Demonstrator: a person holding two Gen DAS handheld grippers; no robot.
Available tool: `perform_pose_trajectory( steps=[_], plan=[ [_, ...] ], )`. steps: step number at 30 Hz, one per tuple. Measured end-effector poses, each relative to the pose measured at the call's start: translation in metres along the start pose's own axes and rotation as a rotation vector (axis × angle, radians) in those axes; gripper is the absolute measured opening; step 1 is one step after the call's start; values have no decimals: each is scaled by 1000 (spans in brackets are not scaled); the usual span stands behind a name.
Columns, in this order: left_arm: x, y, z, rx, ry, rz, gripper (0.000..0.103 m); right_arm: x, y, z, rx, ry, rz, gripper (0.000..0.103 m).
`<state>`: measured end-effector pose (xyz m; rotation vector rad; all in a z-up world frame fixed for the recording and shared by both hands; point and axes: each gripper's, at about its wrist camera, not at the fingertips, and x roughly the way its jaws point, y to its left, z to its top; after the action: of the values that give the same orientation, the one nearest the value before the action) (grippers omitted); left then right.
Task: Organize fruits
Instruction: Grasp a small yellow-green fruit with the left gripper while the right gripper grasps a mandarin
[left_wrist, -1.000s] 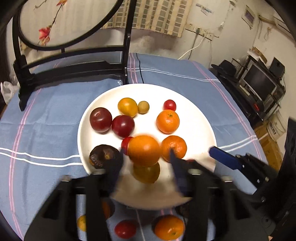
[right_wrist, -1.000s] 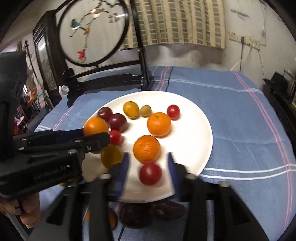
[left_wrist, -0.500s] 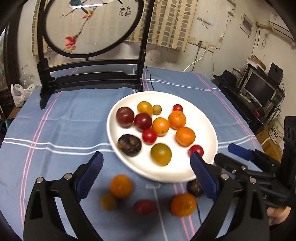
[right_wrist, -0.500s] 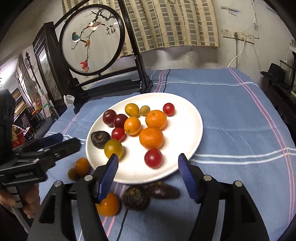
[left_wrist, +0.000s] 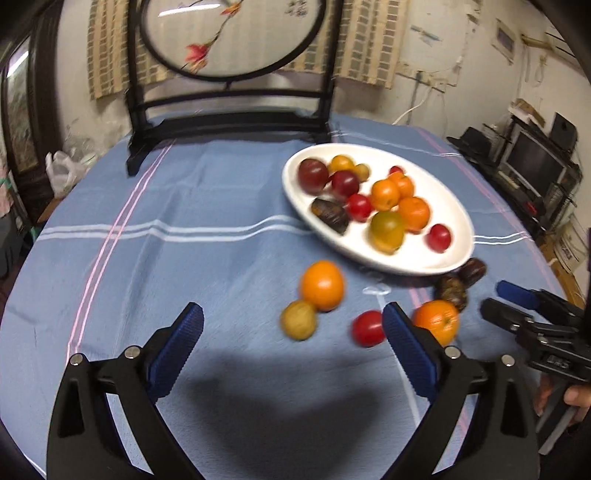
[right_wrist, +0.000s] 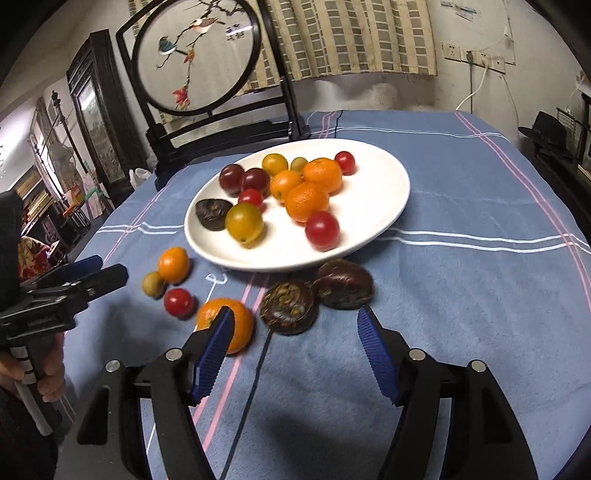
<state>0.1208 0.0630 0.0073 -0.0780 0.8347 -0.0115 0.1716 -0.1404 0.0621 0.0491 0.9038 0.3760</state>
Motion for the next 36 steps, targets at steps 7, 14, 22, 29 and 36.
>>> perform_pose_trajectory(
  steps=[7,14,22,29,36],
  plan=[
    [17,4,-10,33,42,51,95,3,5,-3,-4,15,21,70],
    [28,3,-11,37,87,36,71,5,8,-5,-17,27,29,70],
    [41,-10,-8,85,108,-18,26,3,17,-7,-50,26,38,70],
    [24,-8,-8,53,63,-45,26,6,42,-13,-148,40,49,70],
    [20,-4,-9,34,69,-72,26,22,61,-14,-209,101,22,70]
  ],
)
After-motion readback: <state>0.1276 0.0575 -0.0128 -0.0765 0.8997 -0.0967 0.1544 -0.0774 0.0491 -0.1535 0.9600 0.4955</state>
